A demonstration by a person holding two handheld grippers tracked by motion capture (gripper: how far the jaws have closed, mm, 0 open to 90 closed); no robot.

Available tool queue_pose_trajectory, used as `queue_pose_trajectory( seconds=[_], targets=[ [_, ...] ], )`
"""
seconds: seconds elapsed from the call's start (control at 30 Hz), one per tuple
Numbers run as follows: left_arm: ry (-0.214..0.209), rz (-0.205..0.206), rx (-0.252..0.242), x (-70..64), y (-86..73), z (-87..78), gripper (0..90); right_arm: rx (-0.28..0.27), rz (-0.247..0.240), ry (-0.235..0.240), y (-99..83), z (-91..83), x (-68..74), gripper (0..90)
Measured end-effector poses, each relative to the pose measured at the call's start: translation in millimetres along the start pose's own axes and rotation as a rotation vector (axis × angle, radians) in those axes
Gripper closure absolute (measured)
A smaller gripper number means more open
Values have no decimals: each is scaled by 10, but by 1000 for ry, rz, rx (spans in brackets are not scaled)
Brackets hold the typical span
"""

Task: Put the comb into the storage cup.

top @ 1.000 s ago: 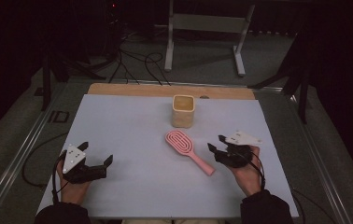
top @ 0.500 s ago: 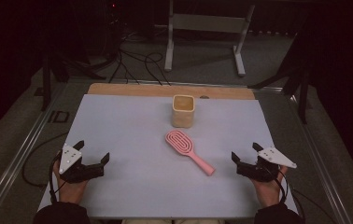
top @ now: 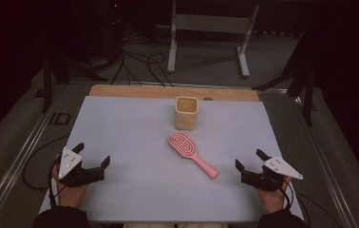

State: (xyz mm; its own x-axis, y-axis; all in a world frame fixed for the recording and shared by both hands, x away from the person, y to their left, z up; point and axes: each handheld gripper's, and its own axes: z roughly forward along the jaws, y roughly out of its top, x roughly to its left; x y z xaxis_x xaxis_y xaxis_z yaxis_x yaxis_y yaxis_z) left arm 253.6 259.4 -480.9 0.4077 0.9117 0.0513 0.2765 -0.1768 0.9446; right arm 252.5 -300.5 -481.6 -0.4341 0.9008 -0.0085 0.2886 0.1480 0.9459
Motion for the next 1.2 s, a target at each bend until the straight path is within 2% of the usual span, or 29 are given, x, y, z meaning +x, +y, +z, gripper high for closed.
queue_pose_trajectory(
  seconds=[0.57, 0.7, 0.83, 0.93, 0.97, 1.2],
  targets=[
    [-16, 15, 2, -26, -21, 21, 0, 36, 42, 38, 12, 41, -9, 97],
    [-15, 12, 5, -33, -29, 30, 0, 53, 36, 50, 44, 68, -12, 97],
    [-13, 12, 6, -42, -29, 32, 0, 60, 52, 67, 118, 99, -24, 97],
    [-15, 12, 3, -52, -28, 32, 0, 57, 43, 79, 172, 101, -8, 97],
    [-16, 11, 2, -54, -29, 35, 0, 59, 24, 90, 229, 109, 19, 98],
    [-14, 8, 7, -59, -43, 42, 0, 51, -7, 94, 388, 164, 62, 99]
  ],
)
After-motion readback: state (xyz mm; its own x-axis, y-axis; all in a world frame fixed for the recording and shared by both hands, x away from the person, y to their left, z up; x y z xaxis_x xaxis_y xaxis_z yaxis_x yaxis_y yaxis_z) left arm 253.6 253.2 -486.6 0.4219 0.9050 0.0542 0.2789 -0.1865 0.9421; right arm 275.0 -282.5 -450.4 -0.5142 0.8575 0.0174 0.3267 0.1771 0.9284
